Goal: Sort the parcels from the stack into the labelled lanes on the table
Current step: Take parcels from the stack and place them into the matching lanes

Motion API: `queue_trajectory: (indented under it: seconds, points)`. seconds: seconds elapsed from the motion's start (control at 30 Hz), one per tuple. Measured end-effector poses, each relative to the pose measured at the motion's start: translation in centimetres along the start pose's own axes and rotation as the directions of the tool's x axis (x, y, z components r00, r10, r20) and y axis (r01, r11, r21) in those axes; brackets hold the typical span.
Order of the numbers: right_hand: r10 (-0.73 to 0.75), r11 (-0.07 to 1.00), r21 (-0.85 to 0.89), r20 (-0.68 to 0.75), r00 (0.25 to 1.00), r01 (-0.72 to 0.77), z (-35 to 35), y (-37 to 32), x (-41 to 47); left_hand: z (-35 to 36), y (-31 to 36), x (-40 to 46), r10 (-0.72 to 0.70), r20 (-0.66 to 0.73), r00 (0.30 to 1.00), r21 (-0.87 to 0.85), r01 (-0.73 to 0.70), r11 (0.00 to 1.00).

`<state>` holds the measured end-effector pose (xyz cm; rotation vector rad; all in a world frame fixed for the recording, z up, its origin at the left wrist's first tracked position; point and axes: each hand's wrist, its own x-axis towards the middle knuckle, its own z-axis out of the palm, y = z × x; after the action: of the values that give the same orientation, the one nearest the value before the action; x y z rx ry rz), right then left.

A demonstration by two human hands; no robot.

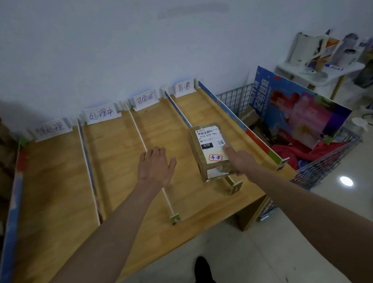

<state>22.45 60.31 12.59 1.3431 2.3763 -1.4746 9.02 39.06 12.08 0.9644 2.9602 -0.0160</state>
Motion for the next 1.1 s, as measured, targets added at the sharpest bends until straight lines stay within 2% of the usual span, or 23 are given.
queue_trajectory:
  seconds: [0.23, 0.43, 0.57, 0.83, 1.1]
  points:
    - [0.034, 0.999, 0.011, 0.037, 0.999, -0.035, -2.8, -2.4, 10.0, 0.1, 1.9, 10.2, -0.015, 0.022, 1.0, -0.024, 0.015, 1.0]
    - [0.024, 0.999, 0.029, 0.043, 0.999, -0.025, -4.4, -3.9, 16.4, 1.0, 3.0, 16.1, -0.033, 0.05, 0.998, -0.023, 0.034, 0.999]
    - [0.013, 1.0, -0.02, 0.056, 0.998, -0.012, -5.0, -5.1, 21.2, 1.9, 3.7, 19.4, -0.066, 0.072, 0.995, -0.018, 0.067, 0.998]
    - [-0.034, 0.996, -0.076, 0.169, 0.985, 0.047, -5.7, -7.9, 32.5, 3.9, 5.3, 27.0, -0.178, 0.125, 0.976, -0.05, 0.185, 0.981]
    - [-0.048, 0.992, -0.1, 0.309, 0.95, 0.083, -3.1, -10.1, 44.5, 8.0, 6.1, 34.6, -0.356, 0.192, 0.915, -0.079, 0.376, 0.923]
